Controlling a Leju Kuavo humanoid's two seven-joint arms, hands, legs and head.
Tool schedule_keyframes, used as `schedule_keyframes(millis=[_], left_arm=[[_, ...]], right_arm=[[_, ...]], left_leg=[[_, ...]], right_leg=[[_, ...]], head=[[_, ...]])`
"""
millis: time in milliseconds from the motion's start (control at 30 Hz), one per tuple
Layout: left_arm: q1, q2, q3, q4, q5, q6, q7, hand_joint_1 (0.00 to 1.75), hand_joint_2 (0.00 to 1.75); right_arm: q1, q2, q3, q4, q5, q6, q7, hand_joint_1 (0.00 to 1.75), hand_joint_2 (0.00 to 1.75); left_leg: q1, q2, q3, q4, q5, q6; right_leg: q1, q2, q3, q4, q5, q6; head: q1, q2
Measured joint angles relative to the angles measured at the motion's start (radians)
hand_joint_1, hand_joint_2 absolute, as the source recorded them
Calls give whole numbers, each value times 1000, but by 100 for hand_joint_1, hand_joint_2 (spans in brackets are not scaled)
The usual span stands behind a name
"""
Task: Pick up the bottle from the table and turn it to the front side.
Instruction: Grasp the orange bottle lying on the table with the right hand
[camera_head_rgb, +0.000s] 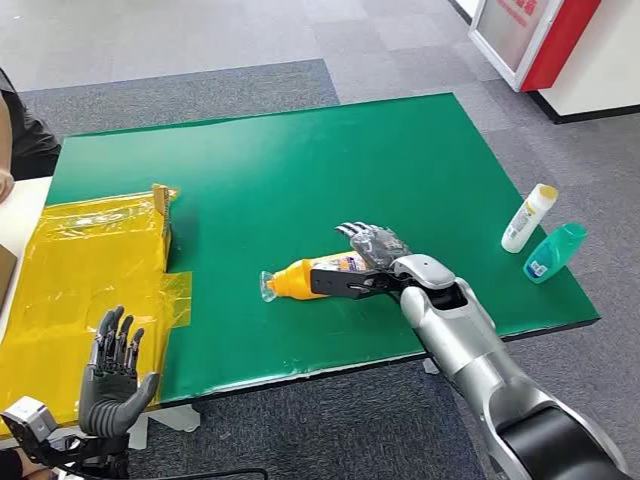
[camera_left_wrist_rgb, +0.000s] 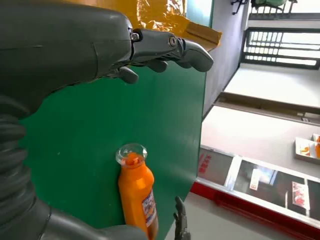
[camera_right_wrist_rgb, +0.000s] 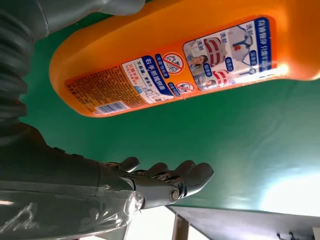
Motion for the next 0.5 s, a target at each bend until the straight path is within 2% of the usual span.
schedule_keyframes(millis=[167, 200, 300, 333, 500], left_arm=[[-6, 12, -16, 16, 9, 5, -6, 0, 175], [-9, 16, -20, 21, 12, 7, -7, 0, 175], [-16, 26, -30, 36, 19, 12, -12, 0, 175], [-18, 29, -33, 41, 20, 14, -14, 0, 175], [-27, 42, -42, 62, 23, 18, -18, 0, 175]], right_arm=[[-47, 0, 30, 112, -7, 27, 6, 1, 175], [-57, 0, 37, 144, -12, 29, 7, 29, 175], [-85, 0, 55, 231, -23, 31, 8, 159, 175], [-95, 0, 59, 254, -25, 34, 8, 175, 175], [-146, -1, 69, 345, -42, 55, -5, 175, 175]], left_leg=[[0, 0, 0, 0, 0, 0], [0, 0, 0, 0, 0, 0], [0, 0, 0, 0, -1, 1], [0, 0, 0, 0, -1, 1], [0, 0, 1, 0, -1, 1]], right_leg=[[0, 0, 0, 0, 0, 0], [0, 0, 0, 0, 0, 0], [0, 0, 0, 0, 0, 0], [0, 0, 0, 0, 0, 0], [0, 0, 0, 0, 0, 0]], head=[[0, 0], [0, 0], [0, 0], [0, 0], [0, 0]])
